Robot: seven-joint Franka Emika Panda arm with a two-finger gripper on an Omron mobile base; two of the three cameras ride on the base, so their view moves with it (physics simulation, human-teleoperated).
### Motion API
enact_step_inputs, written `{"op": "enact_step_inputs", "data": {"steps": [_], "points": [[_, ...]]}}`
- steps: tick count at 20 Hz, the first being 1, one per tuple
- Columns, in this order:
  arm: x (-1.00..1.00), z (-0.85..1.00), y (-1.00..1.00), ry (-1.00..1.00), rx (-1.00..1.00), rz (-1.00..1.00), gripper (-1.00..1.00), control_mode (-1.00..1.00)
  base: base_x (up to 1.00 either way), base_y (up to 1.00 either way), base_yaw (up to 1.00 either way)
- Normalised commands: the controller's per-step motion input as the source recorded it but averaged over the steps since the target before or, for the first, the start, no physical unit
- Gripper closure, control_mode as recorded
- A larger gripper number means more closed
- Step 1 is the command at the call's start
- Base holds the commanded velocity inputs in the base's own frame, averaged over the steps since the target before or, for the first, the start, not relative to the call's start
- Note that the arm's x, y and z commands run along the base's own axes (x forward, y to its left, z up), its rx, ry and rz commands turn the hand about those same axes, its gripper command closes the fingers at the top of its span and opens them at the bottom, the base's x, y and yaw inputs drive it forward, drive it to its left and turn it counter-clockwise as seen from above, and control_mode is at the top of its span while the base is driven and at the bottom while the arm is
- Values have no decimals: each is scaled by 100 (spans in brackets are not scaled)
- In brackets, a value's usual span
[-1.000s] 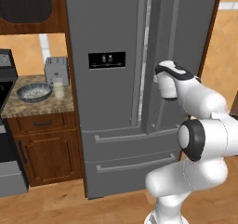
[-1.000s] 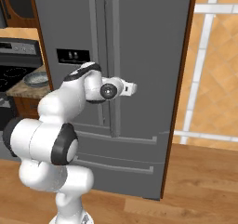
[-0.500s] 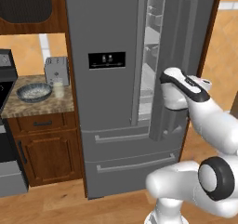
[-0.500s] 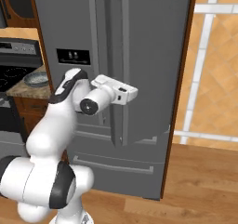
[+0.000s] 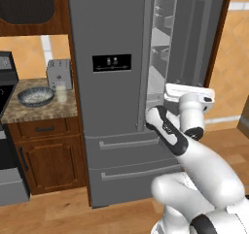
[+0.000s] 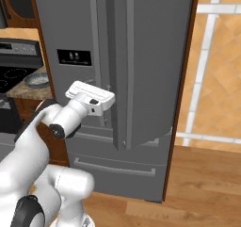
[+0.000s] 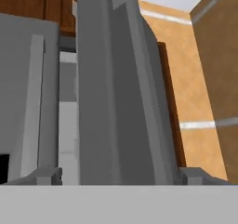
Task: Grab a lemon wedge from the fridge and one ice cube from the ice bowl, and put them in the glass of lemonade.
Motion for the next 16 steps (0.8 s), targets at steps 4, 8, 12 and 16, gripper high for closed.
{"op": "enact_step_inputs", "data": {"steps": [4, 8, 12, 16], "points": [[-56, 100, 100, 3, -14, -8, -100, -100, 0, 0, 0], [-8, 94, 100, 35, -32, -8, -100, -100, 0, 0, 0], [18, 42, 88, 70, -36, -10, -100, -100, 0, 0, 0], [7, -25, -4, 42, -15, -18, -100, -100, 0, 0, 0]]}}
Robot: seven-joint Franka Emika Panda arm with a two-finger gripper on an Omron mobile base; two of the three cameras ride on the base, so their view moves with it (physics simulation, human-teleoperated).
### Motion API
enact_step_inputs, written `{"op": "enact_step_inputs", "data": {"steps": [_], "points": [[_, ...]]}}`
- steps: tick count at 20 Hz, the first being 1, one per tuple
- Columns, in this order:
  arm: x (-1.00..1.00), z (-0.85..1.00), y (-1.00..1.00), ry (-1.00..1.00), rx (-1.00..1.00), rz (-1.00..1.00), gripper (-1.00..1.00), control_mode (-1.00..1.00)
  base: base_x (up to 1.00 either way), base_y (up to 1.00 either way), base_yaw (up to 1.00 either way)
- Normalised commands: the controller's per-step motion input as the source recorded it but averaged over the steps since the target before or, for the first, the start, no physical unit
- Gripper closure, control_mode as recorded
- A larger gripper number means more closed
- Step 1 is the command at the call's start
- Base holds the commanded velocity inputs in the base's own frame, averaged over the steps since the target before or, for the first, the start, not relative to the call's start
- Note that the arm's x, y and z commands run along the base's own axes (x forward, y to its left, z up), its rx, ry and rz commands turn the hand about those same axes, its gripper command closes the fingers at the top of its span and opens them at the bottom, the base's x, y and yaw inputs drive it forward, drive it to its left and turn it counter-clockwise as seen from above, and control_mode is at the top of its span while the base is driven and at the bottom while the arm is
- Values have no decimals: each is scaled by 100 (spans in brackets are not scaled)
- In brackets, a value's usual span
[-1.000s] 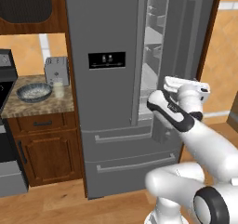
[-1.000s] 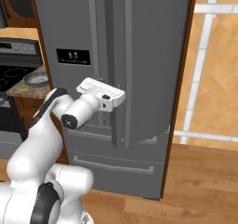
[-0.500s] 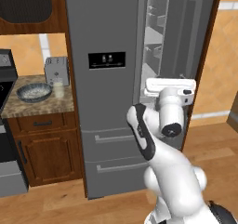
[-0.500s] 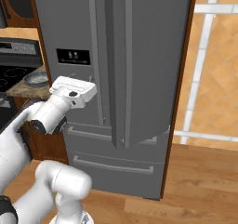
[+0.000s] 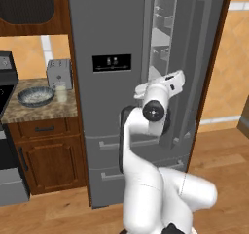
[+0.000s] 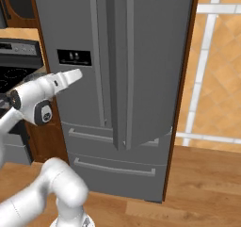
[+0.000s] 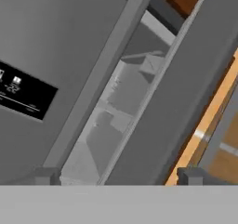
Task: Grab a lemon wedge from the fridge and one ice cube from the ice bowl, and put them in the glass of lemonade.
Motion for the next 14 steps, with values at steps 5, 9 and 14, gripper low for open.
{"op": "enact_step_inputs", "data": {"steps": [5, 9, 14], "points": [[52, 0, -14, 37, 0, -34, -100, -100, 0, 0, 0], [86, 0, 0, 9, 0, -9, -100, -100, 0, 0, 0], [68, -7, -28, 2, 0, 0, -100, -100, 0, 0, 0]]}}
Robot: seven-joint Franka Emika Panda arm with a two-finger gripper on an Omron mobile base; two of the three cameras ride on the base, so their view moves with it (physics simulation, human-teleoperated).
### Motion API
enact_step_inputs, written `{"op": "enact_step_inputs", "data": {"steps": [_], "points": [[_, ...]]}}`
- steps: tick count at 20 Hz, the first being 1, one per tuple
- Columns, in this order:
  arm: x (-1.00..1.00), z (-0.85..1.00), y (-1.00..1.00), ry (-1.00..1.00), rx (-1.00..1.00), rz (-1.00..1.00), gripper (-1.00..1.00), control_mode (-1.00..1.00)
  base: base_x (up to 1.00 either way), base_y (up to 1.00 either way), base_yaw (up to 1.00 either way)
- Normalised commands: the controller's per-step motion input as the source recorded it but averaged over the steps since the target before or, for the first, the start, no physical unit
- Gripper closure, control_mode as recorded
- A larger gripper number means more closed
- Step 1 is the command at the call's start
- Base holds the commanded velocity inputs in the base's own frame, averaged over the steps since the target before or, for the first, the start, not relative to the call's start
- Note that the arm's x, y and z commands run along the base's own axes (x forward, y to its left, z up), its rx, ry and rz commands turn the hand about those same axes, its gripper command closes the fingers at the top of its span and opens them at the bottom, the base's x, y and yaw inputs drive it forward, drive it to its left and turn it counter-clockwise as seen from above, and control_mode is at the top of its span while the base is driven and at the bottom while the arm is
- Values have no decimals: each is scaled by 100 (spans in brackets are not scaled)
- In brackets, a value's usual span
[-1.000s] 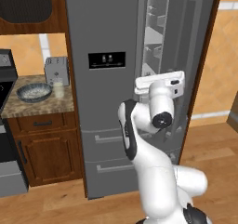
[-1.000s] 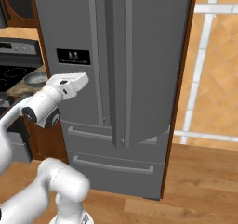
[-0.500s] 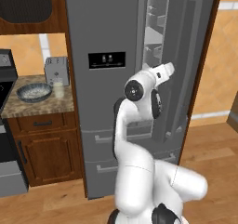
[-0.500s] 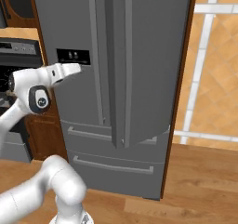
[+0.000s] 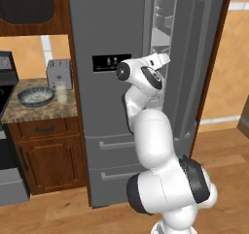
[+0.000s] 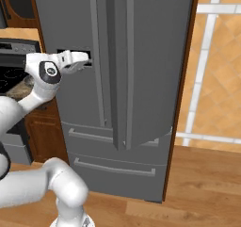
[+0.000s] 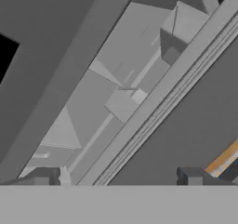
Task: Grab a lemon wedge from the fridge and one ice cube from the ice bowl, and put them in the glass of lemonade.
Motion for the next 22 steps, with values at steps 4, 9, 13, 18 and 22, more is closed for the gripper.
{"op": "enact_step_inputs", "data": {"steps": [4, 9, 13, 18, 22], "points": [[51, -4, -71, 16, 0, -6, -100, -100, 0, 0, 0], [52, 0, -60, 25, 0, -9, -100, -100, 0, 0, 0], [26, -1, -77, 33, 0, -13, -100, -100, 0, 0, 0], [-8, -5, -93, 36, 0, -18, -100, -100, 0, 0, 0], [-84, -13, -100, 23, 0, -21, -100, -100, 0, 0, 0]]}}
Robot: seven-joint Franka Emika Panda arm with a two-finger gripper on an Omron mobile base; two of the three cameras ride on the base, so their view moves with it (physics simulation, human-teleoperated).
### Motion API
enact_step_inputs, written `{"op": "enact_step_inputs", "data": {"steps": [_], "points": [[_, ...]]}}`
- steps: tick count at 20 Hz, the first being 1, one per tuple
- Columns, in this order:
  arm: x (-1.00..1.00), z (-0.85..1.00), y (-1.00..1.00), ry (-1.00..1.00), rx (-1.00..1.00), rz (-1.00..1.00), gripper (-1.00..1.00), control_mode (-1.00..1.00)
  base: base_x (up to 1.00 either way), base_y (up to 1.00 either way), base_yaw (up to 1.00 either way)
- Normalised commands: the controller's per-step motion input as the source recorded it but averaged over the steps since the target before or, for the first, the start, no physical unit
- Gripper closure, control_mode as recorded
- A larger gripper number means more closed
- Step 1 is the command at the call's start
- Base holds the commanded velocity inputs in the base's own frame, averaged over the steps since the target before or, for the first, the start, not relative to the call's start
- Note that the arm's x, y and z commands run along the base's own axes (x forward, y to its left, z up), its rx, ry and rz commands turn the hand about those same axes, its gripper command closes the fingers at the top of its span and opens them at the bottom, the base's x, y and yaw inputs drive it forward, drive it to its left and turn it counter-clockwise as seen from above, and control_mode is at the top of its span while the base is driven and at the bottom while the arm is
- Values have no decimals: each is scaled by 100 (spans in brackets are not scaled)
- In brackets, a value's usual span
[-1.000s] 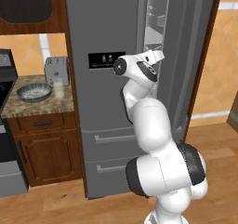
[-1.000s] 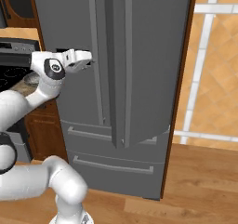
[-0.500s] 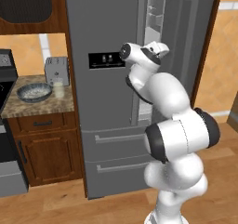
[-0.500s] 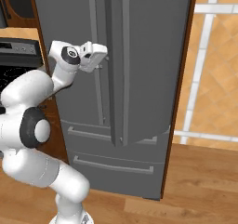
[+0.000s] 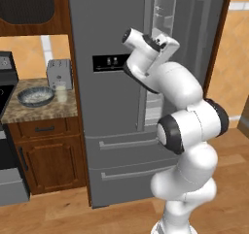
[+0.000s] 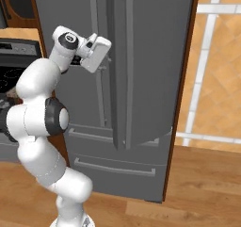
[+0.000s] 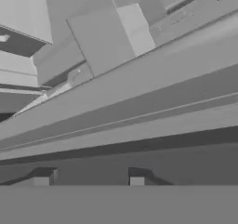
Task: Grab a lemon wedge from the fridge and one ice cube from the ice bowl, and put them in the glass of lemonade.
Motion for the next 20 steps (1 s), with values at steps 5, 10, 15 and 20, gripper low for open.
{"op": "enact_step_inputs", "data": {"steps": [5, 10, 15, 20], "points": [[-100, -34, -100, 7, 3, -16, -100, -100, 0, 0, 0], [-100, -47, -100, 0, 2, -13, -100, -100, 0, 0, 0], [-74, -39, -100, 0, 0, -15, -100, -100, 0, 0, 0], [-36, -3, -100, -9, 4, -15, -100, -100, 0, 0, 0]]}}
